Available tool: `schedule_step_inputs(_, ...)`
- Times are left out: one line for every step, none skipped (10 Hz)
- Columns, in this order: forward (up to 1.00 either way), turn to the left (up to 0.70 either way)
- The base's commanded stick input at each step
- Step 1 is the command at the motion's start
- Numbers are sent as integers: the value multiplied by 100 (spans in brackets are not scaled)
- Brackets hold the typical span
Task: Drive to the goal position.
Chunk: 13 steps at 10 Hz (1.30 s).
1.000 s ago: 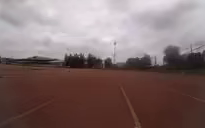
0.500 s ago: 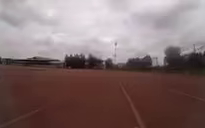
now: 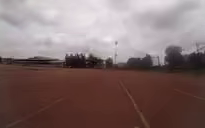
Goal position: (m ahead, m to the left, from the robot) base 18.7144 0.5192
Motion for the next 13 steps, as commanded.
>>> schedule_step_inputs(70,0)
schedule_step_inputs(70,0)
schedule_step_inputs(70,0)
schedule_step_inputs(70,0)
schedule_step_inputs(70,0)
schedule_step_inputs(70,0)
schedule_step_inputs(70,0)
schedule_step_inputs(70,0)
schedule_step_inputs(70,0)
schedule_step_inputs(70,0)
schedule_step_inputs(70,0)
schedule_step_inputs(70,0)
schedule_step_inputs(70,0)
